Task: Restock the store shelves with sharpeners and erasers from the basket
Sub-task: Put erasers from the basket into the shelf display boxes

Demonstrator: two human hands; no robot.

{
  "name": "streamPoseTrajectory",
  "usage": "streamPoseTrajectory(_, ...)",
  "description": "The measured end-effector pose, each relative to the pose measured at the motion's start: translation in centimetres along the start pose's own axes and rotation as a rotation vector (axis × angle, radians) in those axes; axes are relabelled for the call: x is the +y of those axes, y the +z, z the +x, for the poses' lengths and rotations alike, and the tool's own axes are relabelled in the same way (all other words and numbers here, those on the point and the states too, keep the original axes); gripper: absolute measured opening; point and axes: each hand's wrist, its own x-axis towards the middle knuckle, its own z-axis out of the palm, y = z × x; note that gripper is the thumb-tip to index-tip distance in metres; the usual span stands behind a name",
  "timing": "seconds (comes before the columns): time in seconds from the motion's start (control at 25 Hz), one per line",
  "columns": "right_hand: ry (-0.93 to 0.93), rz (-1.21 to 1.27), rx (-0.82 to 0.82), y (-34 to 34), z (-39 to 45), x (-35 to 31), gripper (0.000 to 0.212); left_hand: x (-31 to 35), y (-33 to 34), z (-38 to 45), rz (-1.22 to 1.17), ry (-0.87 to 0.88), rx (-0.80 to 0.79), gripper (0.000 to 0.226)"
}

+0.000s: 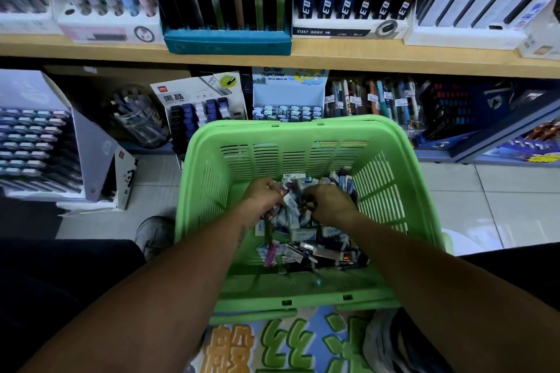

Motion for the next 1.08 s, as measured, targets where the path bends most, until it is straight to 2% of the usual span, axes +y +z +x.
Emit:
streamPoseTrajectory(0.16, -0.003, 0.099, -0.082, -0.7, -0.1, 0.7, 0.012, -0.1, 0.1, -0.3, -0.012, -0.023, -0.007, 0.014)
streamPoseTrajectory(0.24, 0.016, 0.188, -0.098, -1.2, -0.2, 1.4, 0.016, -0.3, 0.1, -0.4, -0.008, -0.033, -0.039, 0.014)
streamPoseTrajectory(0.36, 0.091, 0.412, -0.067, -2.4, -0.5, 1.4, 0.033, -0.5, 0.0, -0.3, -0.053, -0.052, -0.054, 0.019)
streamPoseTrajectory(0.48, 0.178, 0.702, -0.073, -3.5, -0.9, 0.9, 0.03, -0.2, 0.1, -0.5, -0.181, -0.053, -0.102, 0.016)
streamPoseTrajectory(0.6, 0.111, 0.909, -0.174, -4.4, -1.5, -0.6, 0.016, 0.4, 0.6, -0.7, -0.296, -0.072, -0.207, 0.059)
streamPoseTrajectory(0.64, 0.072, 0.922, -0.214, -4.6, -1.5, -1.3, 0.01, 0.6, 0.9, -0.7, -0.314, -0.09, -0.227, 0.067)
streamPoseTrajectory(0.68, 0.039, 0.94, -0.245, -4.8, -1.5, -2.1, 0.007, 0.8, 1.2, -0.7, -0.343, -0.09, -0.232, 0.063)
streamPoseTrajectory(0.76, -0.013, 0.963, -0.238, -5.0, -1.1, -3.2, 0.008, 1.2, 1.4, -0.8, -0.42, -0.079, -0.206, 0.037)
streamPoseTrajectory(0.88, -0.055, 0.912, -0.118, -5.2, -0.7, -3.4, 0.017, 1.1, 0.9, -0.3, -0.48, -0.096, -0.199, 0.024)
streamPoseTrajectory(1.0, -0.035, 0.674, -0.033, -5.4, 0.0, -2.0, 0.016, 0.9, 0.5, -0.4, -0.47, -0.111, -0.18, 0.018)
streamPoseTrajectory(1.08, -0.015, 0.364, -0.031, -4.7, 0.6, -0.3, 0.023, 0.7, 0.2, -0.6, -0.458, -0.115, -0.159, 0.025)
